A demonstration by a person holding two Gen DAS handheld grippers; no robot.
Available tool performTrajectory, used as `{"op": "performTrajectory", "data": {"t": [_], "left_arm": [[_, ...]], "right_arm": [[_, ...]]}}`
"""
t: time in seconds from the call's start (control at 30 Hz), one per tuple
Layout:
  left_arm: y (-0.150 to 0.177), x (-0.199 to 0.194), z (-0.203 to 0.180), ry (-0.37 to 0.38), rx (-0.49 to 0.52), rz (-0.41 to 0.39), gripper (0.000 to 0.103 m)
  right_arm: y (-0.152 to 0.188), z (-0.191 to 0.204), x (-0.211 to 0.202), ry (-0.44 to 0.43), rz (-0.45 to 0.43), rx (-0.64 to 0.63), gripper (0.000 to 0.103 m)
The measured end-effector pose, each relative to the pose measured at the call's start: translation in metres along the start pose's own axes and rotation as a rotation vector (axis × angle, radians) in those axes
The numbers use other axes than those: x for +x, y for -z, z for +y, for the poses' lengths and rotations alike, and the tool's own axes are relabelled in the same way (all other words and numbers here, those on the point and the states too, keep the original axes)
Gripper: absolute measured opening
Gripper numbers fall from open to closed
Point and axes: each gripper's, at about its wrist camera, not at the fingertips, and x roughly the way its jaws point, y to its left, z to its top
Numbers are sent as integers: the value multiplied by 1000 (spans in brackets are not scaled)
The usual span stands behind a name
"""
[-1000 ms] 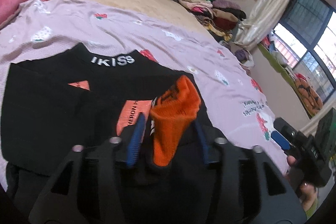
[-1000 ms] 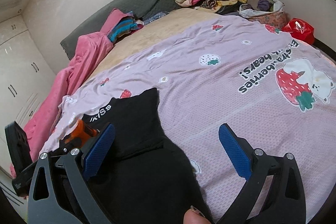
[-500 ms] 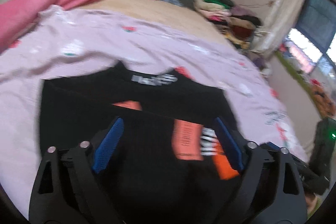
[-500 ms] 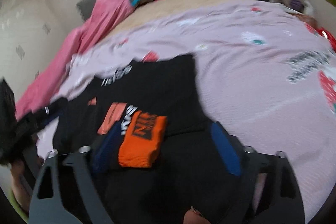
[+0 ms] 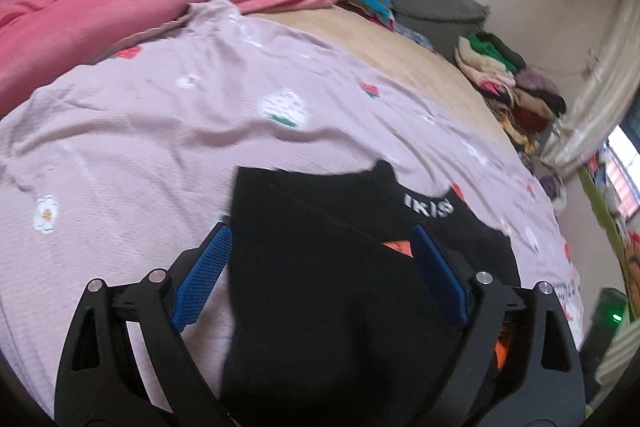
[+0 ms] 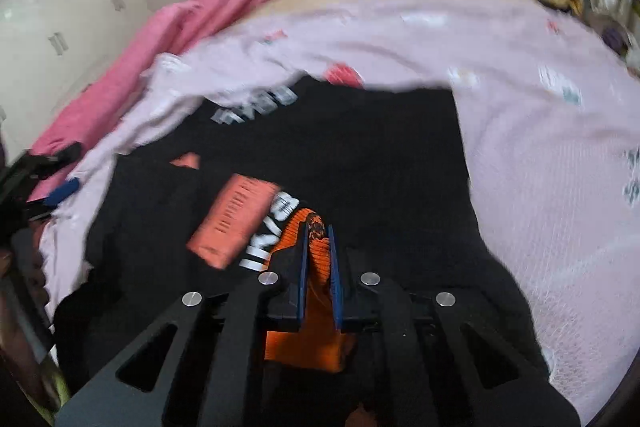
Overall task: Fold small clothes
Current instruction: 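Grasp the orange cuff with the right tool, adjust it on the body, release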
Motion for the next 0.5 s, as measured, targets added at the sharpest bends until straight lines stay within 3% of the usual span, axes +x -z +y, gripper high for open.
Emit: {"op": "performTrajectory", "data": {"t": [0.13, 0.23, 0.5], "left_arm": [[-2, -2, 13, -7, -42, -8, 83], [-1, 0, 8, 0, -25, -1, 83], [20, 18, -34, 8, 158, 70, 83]], "right_arm": [[-24, 24, -34, -43, -125, -97, 9], [-39, 34, -47, 6, -183, -182, 9], [-28, 19, -16, 137, -123, -213, 9]]}}
